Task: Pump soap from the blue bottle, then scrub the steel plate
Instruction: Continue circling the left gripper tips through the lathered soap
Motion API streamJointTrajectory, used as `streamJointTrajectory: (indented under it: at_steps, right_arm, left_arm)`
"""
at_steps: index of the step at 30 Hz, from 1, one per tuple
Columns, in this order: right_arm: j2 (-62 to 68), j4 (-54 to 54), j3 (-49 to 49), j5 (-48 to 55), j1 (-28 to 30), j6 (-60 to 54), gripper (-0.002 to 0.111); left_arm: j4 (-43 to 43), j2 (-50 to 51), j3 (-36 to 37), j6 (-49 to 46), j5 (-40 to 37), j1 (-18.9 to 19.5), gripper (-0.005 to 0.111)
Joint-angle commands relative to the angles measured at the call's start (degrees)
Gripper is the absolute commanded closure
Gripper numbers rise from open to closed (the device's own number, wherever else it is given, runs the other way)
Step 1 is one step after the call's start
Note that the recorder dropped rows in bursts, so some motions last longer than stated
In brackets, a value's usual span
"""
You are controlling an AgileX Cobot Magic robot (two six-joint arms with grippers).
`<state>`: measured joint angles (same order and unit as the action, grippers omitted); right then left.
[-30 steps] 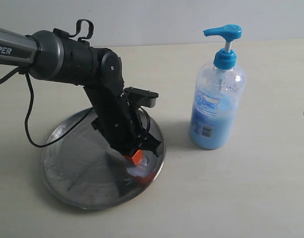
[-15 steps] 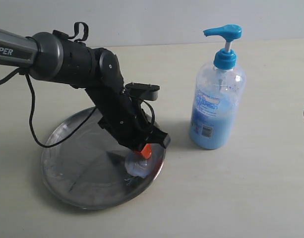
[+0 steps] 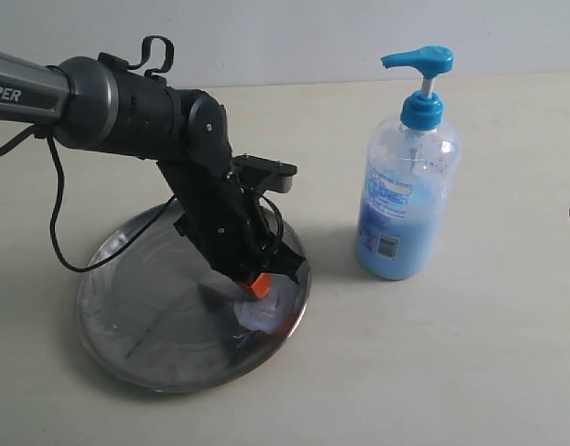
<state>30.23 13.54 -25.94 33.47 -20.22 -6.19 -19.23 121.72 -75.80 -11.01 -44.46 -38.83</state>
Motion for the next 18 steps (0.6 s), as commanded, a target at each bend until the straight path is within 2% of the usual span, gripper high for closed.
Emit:
streamJointTrajectory:
  at_steps: [1, 7, 13, 18]
  right_arm:
    - [-0.19, -0.28, -0.23, -0.22, 0.18, -0.26, 0.108]
    - [-0.19, -0.28, -0.23, -0.22, 0.18, -0.26, 0.108]
    - [-0.19, -0.40, -0.23, -0.33, 0.18, -0.26, 0.108]
    - [-0.19, -0.40, -0.23, -0.70, 0.18, -0.26, 0.108]
  left_arm:
    - [-0.53, 1.94, 1.06, 0.92, 3.48, 0.04, 0.106]
    - [-8.79, 1.94, 1.06, -5.40, 0.00, 0.04, 0.106]
    - [-6.15, 1.52, 1.06, -6.10, -2.05, 0.04, 0.106]
    - [-4.98, -1.89, 1.06, -4.85, 3.40, 0.04, 0.106]
